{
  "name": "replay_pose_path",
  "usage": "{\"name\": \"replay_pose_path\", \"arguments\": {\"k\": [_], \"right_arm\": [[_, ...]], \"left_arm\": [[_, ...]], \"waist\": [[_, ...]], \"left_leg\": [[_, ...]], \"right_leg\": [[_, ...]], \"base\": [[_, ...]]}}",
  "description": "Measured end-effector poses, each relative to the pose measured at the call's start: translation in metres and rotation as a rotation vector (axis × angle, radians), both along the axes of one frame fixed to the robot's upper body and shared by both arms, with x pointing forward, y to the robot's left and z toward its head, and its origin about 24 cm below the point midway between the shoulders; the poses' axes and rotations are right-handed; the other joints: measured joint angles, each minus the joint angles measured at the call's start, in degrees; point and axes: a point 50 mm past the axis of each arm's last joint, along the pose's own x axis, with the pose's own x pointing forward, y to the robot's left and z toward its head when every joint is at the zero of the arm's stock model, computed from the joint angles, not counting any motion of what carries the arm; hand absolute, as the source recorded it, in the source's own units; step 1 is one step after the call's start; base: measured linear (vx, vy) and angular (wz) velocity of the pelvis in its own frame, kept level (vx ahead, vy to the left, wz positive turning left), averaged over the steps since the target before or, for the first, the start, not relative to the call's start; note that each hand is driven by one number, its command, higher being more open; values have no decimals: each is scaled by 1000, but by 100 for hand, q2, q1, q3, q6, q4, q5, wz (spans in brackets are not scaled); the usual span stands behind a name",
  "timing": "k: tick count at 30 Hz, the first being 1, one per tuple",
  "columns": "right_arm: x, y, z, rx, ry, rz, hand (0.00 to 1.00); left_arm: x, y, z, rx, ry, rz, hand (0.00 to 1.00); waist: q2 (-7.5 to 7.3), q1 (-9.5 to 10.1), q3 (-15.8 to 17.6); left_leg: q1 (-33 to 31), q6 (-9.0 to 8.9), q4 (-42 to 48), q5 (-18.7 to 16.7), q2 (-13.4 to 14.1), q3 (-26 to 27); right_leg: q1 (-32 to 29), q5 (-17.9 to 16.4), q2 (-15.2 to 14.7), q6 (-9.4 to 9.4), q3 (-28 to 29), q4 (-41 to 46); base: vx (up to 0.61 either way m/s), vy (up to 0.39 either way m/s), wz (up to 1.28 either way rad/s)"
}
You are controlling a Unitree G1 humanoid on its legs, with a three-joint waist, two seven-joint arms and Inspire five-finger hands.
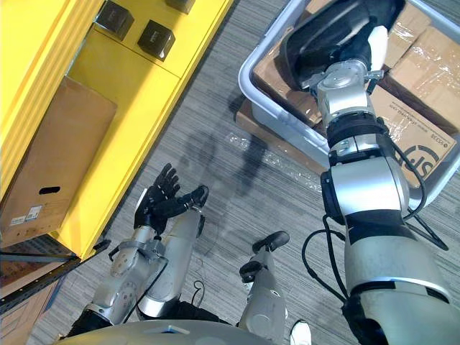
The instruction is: Walk over and take three plastic housings, then place them on the shelf
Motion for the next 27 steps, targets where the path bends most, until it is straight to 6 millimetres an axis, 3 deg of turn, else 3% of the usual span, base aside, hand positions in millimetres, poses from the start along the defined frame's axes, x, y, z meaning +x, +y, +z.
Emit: {"name": "replay_pose_path", "arguments": {"k": [10,16,23,27], "right_arm": [[-10,-26,4,-136,119,-113,100],[-15,-38,10,-221,102,-142,100],[-32,-57,61,-390,-28,-200,100],[-36,-50,85,-431,-153,-193,100]], "left_arm": [[-7,-7,-9,-24,37,-20,100],[-11,-5,-12,-30,32,-24,100],[-27,2,-22,-32,68,-22,100],[-28,4,-22,-29,61,-38,100]], "waist": [[153,29,61],[243,-22,95],[243,-214,95],[243,-347,96]], "left_leg": [[191,2,-316,220,-77,28],[266,11,-343,249,-78,76],[434,12,-351,247,-50,183],[531,24,-317,225,-3,313]], "right_leg": [[-15,-34,-125,-47,2,157],[-22,-42,-135,-60,48,236],[7,-60,-171,-87,186,356],[2,-66,-172,-99,346,387]], "base": [[-57,45,2],[-55,32,-3],[-50,42,-8],[-74,34,-17]]}}
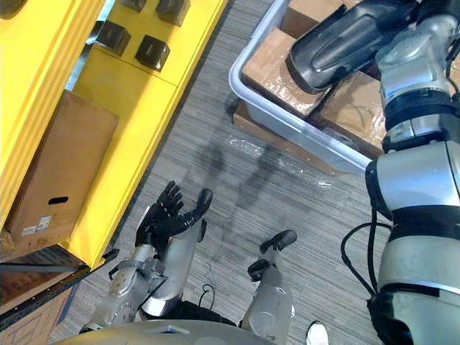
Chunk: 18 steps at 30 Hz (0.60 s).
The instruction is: Walk over and take three plastic housings, then place them on the shelf
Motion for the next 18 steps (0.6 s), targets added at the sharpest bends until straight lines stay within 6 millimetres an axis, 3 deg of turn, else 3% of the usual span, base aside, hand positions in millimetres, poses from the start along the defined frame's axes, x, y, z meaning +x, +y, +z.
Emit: {"name": "replay_pose_path", "arguments": {"k": [6,9,18], "right_arm": [[2,1,-6,144,-36,76,100],[5,-9,-30,246,31,102,100],[3,-26,-60,440,133,103,100]], "left_arm": [[-1,-2,0,-3,-6,-22,100],[-2,-4,-1,-4,-1,-33,100],[-5,-18,-12,3,54,-54,100]], "waist": [[1,-129,1],[21,-191,10],[356,-206,40]], "left_leg": [[28,-2,27,-13,48,135],[43,-4,27,-12,47,153],[103,-3,-16,-12,42,187]], "right_leg": [[-98,-39,23,-68,156,65],[-100,-25,24,-57,176,69],[-150,-22,-13,-47,247,154]], "base": [[-87,21,-14],[-30,17,-2],[-27,32,-3]]}}
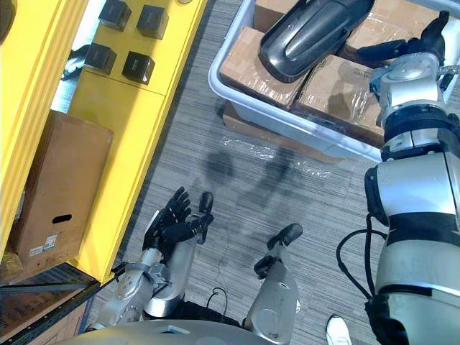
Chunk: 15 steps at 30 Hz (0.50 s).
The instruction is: Walk over and take three plastic housings, then place them on the shelf
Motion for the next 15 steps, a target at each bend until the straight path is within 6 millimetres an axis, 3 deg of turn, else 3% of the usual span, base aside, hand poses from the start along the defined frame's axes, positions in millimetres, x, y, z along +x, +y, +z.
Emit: {"name": "replay_pose_path", "arguments": {"k": [6,15], "right_arm": [[1,-1,-14,46,33,0,100],[2,1,-10,16,-21,1,100]], "left_arm": [[1,-5,-1,7,7,-18,100],[-1,-12,-1,5,7,-48,100]], "waist": [[101,99,-16],[116,172,-25]], "left_leg": [[63,-11,-217,129,-17,-38],[89,41,-367,247,-162,-103]], "right_leg": [[-12,-19,-40,-17,-47,19],[-31,-106,-229,9,-155,205]], "base": [[-42,18,3],[-32,45,10]]}}
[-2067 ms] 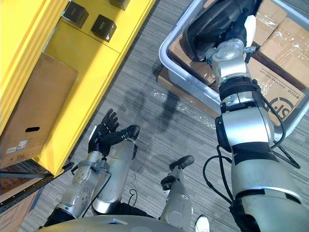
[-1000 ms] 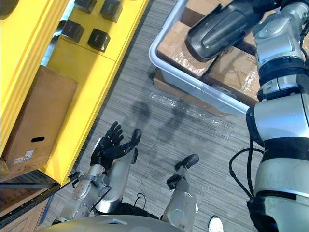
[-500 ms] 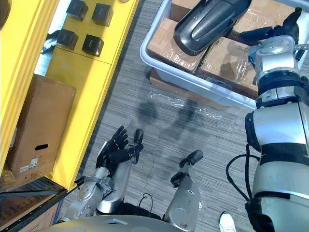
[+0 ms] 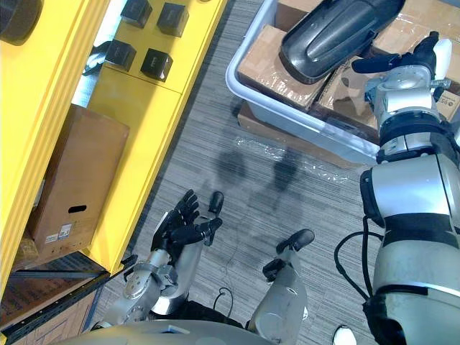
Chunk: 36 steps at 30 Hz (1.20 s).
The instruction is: Walk over and take three plastic housings, then place them on the shelf
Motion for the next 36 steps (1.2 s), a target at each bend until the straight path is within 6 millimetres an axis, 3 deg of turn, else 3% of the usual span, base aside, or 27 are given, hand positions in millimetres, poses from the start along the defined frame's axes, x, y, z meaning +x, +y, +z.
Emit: {"name": "replay_pose_path", "arguments": {"k": [9,14,25,33,34,36], "right_arm": [[0,12,24,-116,-205,-35,100],[1,18,30,-129,-225,-12,100],[3,17,22,-82,-171,-19,100],[8,18,-8,-19,-47,-5,100],[8,17,-8,-15,-38,-9,0],[7,15,-10,-42,-12,-31,0]], "left_arm": [[-1,0,-1,3,5,3,100],[-1,-1,-2,2,6,-8,100],[-3,-5,-5,4,14,-37,100],[1,-12,-8,-35,29,-45,100],[2,-12,-8,-36,28,-47,100],[3,-12,-8,-70,32,-38,100]], "waist": [[25,29,-17],[26,-4,-17],[136,10,-93],[313,178,-217],[325,210,-226],[342,267,-238]], "left_leg": [[72,12,-4,18,-45,9],[80,13,-4,25,-45,23],[80,13,-43,26,-47,24],[-53,9,-83,42,-73,-19],[-84,8,-81,43,-75,-25],[-176,6,-68,48,-86,-85]], "right_leg": [[36,-54,-70,-26,-9,107],[38,-53,-71,-26,0,107],[4,-55,-79,-24,17,106],[-129,-66,-93,-19,-11,107],[-158,-66,-94,-18,-15,106],[-198,-65,-94,-17,-75,105]], "base": [[-38,32,2],[-21,12,0],[0,0,0],[-4,3,1],[-22,14,5],[-17,13,10]]}}
